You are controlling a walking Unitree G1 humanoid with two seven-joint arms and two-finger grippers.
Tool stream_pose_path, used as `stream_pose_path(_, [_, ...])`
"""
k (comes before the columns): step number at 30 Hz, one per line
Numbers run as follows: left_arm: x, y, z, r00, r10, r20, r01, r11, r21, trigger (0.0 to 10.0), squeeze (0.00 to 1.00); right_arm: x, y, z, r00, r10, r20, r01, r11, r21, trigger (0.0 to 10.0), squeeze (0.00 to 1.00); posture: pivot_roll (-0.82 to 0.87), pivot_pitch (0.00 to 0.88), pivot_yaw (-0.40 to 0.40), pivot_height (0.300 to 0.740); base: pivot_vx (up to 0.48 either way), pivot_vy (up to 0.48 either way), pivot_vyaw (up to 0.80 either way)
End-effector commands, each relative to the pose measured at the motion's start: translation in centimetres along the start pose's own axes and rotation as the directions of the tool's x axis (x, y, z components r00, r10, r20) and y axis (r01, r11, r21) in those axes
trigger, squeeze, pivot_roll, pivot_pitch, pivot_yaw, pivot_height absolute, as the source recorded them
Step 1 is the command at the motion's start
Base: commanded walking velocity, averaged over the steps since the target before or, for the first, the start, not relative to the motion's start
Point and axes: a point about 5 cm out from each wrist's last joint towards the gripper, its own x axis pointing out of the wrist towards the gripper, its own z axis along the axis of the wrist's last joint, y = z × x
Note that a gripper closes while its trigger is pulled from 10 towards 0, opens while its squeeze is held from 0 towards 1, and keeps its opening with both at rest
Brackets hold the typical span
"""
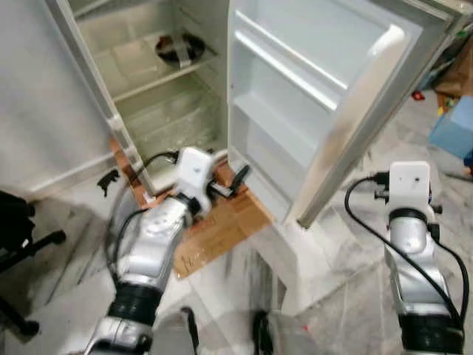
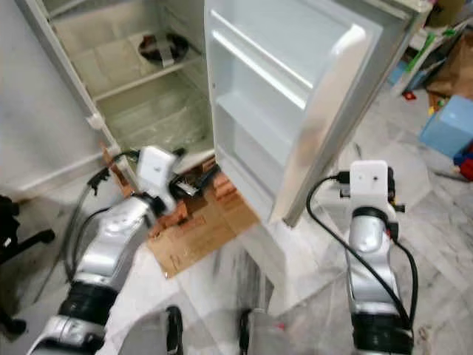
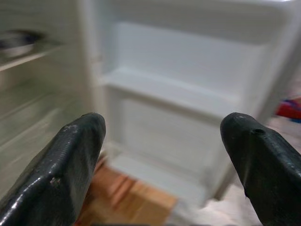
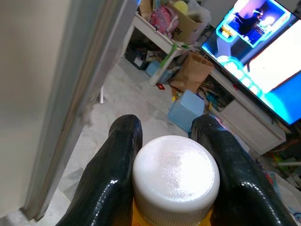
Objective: Restocking fridge
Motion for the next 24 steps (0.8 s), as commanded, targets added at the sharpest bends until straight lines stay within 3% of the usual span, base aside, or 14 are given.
stream_pose_path(1, [-1.5,1.4,0.0,0.996,0.086,0.003,-0.086,0.996,0.020,10.0,0.00,0.1,-0.1,-0.1,1.000,-0.009,-0.006,0.009,1.000,-0.001,10.0,0.00,0.02,0.146,-0.041,0.740,0.000,0.000,0.00])
stream_pose_path(6, [-4.4,4.2,-0.7,0.960,0.279,-0.004,-0.279,0.960,0.033,10.0,0.00,0.6,1.3,0.8,0.999,0.050,0.021,-0.051,0.998,0.040,10.0,0.00,0.03,0.146,-0.046,0.740,0.049,0.000,0.00])
stream_pose_path(9, [-5.3,4.7,-1.4,0.942,0.335,-0.020,-0.334,0.941,0.054,10.0,0.00,0.9,2.4,1.5,0.994,0.101,0.039,-0.103,0.993,0.059,10.0,0.00,0.04,0.146,-0.050,0.740,0.304,-0.099,0.00])
stream_pose_path(15, [-5.7,4.3,-2.3,0.934,0.355,-0.044,-0.352,0.934,0.064,10.0,0.00,1.1,5.0,2.7,0.972,0.228,0.066,-0.235,0.963,0.133,10.0,0.00,0.05,0.143,-0.046,0.740,0.379,-0.289,0.00])
stream_pose_path(18, [-5.7,4.3,-2.3,0.933,0.356,-0.047,-0.353,0.933,0.065,10.0,0.00,1.0,5.7,3.2,0.964,0.250,0.088,-0.260,0.957,0.131,10.0,0.00,0.05,0.142,-0.044,0.740,0.401,-0.259,0.00])
stream_pose_path(21, [-5.7,4.5,-2.5,0.931,0.360,-0.061,-0.357,0.932,0.061,10.0,0.00,0.8,7.0,3.9,0.947,0.300,0.120,-0.319,0.923,0.213,10.0,0.00,0.04,0.136,-0.021,0.740,0.402,-0.257,0.00])
stream_pose_path(24, [-5.7,4.5,-2.6,0.932,0.357,-0.067,-0.353,0.933,0.065,10.0,0.00,0.5,8.0,4.5,0.933,0.328,0.148,-0.356,0.904,0.238,10.0,0.00,0.04,0.138,-0.018,0.740,0.401,-0.255,0.00])
